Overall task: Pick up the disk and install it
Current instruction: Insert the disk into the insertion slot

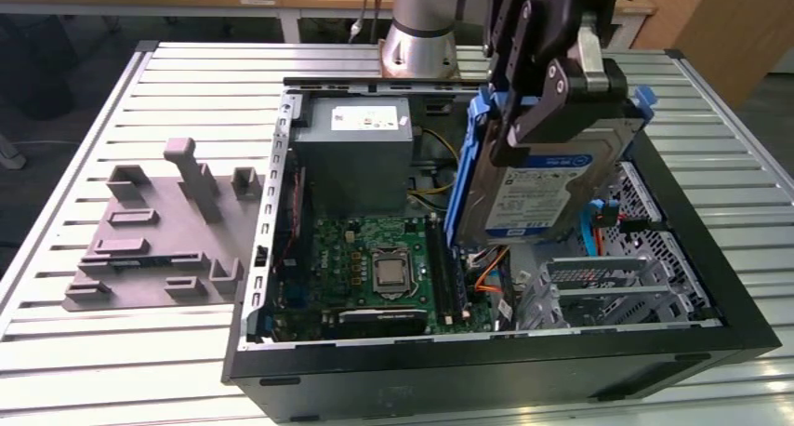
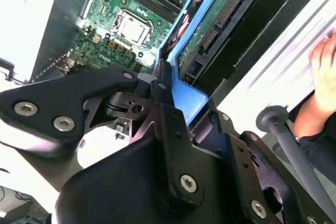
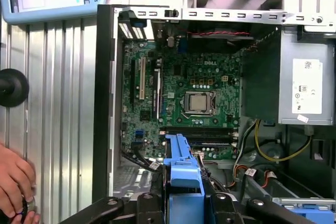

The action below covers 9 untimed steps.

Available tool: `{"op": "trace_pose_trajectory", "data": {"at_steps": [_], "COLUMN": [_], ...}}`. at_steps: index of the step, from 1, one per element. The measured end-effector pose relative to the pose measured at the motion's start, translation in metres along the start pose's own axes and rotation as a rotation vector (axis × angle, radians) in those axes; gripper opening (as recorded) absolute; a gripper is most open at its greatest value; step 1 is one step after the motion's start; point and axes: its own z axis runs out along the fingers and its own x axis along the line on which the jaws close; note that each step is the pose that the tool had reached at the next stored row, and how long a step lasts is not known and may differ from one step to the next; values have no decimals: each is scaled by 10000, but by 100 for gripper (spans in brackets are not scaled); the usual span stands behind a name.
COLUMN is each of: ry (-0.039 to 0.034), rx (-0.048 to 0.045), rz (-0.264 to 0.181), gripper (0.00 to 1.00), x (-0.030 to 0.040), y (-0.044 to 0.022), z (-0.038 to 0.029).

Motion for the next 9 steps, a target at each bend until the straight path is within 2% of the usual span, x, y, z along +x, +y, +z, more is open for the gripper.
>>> {"op": "trace_pose_trajectory", "data": {"at_steps": [9], "ry": [-1], "rx": [0], "rz": [0], "gripper": [36], "x": [-192], "y": [-1], "z": [2]}}
